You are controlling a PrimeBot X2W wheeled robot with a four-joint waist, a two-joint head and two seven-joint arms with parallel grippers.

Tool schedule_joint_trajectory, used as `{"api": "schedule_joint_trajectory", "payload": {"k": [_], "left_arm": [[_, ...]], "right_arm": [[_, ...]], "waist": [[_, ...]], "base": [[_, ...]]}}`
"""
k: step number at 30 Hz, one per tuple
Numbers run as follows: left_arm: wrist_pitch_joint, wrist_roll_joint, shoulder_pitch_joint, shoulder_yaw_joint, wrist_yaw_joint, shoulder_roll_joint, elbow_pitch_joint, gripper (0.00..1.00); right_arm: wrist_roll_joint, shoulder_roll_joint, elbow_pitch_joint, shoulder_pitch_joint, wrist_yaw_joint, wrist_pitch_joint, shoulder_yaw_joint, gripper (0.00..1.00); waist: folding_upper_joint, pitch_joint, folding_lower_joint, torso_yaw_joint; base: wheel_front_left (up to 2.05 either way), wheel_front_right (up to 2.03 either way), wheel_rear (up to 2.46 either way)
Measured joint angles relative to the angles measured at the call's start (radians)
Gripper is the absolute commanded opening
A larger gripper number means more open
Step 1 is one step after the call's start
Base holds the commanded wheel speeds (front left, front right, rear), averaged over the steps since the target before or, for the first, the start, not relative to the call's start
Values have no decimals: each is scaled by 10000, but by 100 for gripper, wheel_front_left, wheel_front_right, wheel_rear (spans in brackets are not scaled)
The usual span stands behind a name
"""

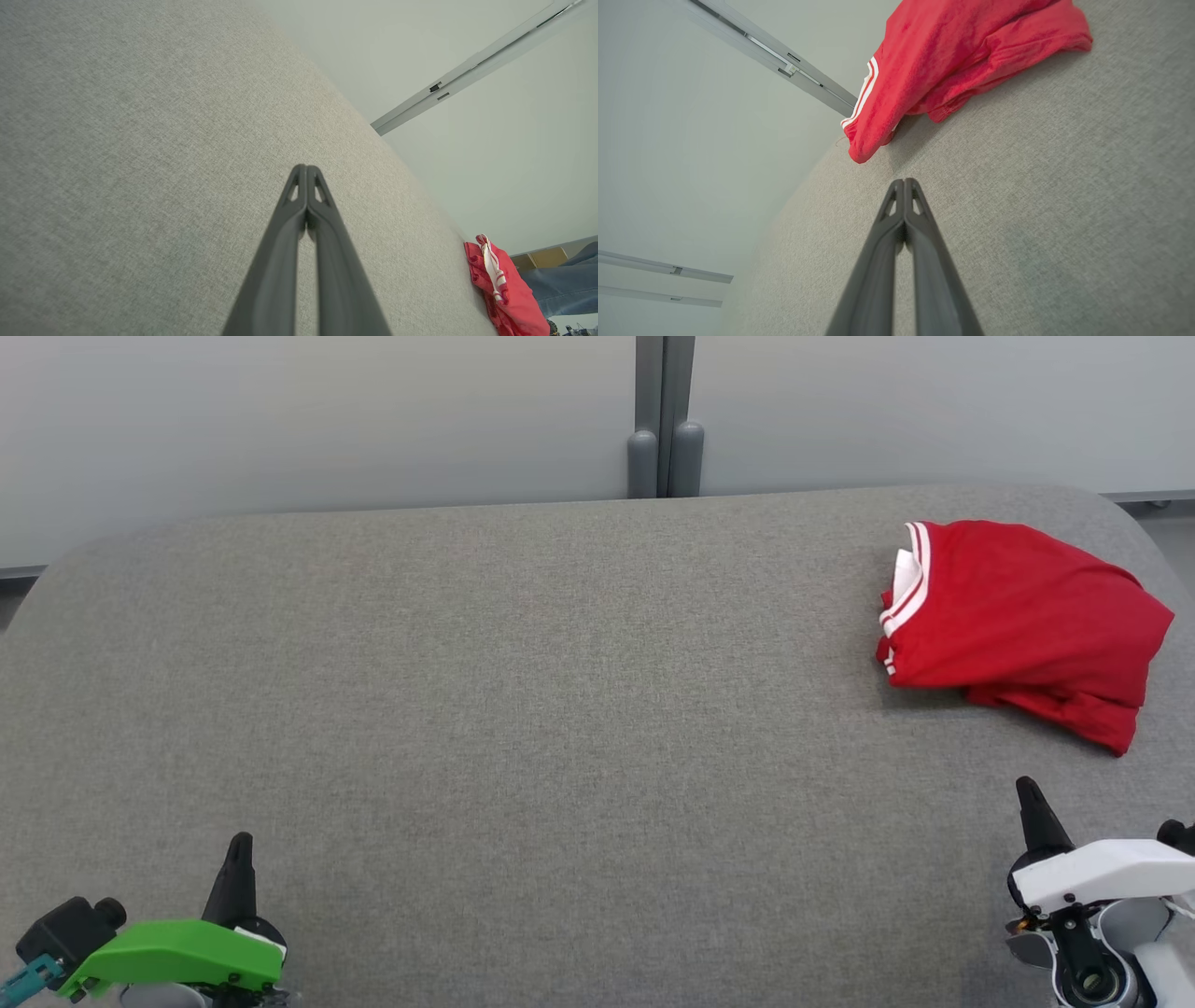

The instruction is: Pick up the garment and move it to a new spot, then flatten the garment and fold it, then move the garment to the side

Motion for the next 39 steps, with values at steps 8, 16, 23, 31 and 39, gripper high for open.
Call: {"api": "schedule_joint_trajectory", "payload": {"k": [8,16,23,31,39], "left_arm": [[270,-876,-43,184,-102,-159,0,0],[539,-1720,-155,330,-309,-209,-2,0],[794,-2523,-219,531,-451,-259,-4,0],[1022,-3246,-293,652,-596,-326,-6,0],[1248,-4167,-425,844,-715,-481,-10,0]], "right_arm": [[853,121,-56,-165,205,259,-272,0],[1770,360,-90,-181,355,522,-510,0],[2606,493,-127,-329,535,803,-769,0],[3388,675,-174,-373,719,1011,-1001,0],[4288,840,-221,-458,890,1271,-1281,0]], "waist": [[0,-17,0,-14],[0,-35,0,-27],[0,-53,0,-41],[0,-68,0,-53],[0,-85,0,-68]], "base": [[0,0,0],[0,0,0],[0,0,0],[0,0,0],[0,0,0]]}}
